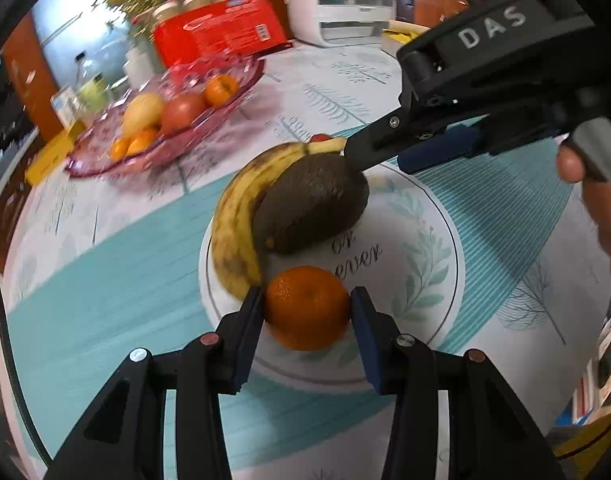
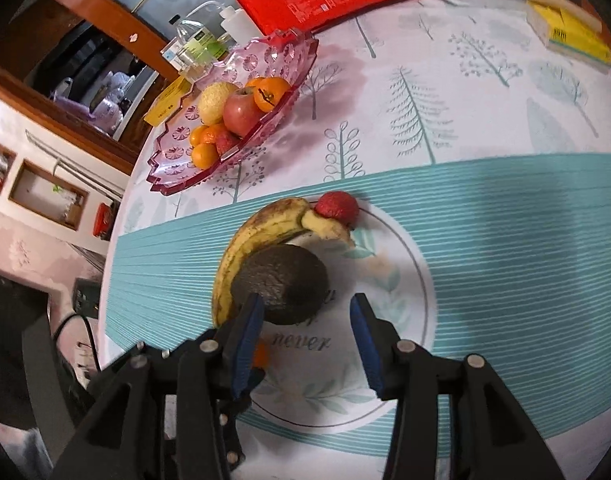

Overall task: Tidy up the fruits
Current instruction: 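Grasp the last orange with the left tool while the right tool grasps the dark avocado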

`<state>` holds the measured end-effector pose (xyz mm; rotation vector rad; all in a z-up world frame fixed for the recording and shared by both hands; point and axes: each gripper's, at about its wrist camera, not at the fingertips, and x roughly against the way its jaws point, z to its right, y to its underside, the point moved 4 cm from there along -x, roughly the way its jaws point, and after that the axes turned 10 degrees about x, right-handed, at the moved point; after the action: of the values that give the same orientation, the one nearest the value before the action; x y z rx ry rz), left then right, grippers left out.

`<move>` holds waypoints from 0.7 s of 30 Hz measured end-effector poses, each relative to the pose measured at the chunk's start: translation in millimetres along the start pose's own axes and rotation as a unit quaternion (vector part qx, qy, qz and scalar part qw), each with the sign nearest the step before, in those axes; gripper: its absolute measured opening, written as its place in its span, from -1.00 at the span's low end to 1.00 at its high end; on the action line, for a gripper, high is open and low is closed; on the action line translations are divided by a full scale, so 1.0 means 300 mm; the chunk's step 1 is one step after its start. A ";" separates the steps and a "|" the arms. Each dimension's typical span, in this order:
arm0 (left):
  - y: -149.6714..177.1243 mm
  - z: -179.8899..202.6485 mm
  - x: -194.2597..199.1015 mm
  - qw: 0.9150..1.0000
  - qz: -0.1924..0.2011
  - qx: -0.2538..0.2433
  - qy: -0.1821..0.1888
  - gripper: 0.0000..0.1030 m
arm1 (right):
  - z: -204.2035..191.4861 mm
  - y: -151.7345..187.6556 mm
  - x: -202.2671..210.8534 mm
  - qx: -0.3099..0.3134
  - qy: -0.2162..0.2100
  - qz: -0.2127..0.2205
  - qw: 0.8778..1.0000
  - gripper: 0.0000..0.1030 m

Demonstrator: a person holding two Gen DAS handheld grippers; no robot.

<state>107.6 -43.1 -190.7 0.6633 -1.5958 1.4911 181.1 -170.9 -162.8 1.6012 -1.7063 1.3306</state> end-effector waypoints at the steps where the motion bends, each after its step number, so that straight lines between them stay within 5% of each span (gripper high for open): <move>1: 0.009 -0.010 0.006 1.000 -0.002 0.010 0.003 -0.17 | -0.001 -0.001 -0.008 -0.006 -0.004 -0.001 1.000 -0.10; 12: 0.084 -0.155 0.034 0.994 -0.020 0.106 0.003 -0.17 | -0.013 -0.010 -0.091 -0.053 -0.025 0.017 0.998 0.04; 21: 0.083 -0.200 0.033 0.992 -0.021 0.123 0.013 -0.17 | -0.007 -0.027 -0.171 -0.085 -0.046 0.011 0.995 0.18</move>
<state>94.8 20.7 -198.7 0.8073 -1.3821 1.6750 199.7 -142.2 -201.9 1.5707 -1.8440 1.1041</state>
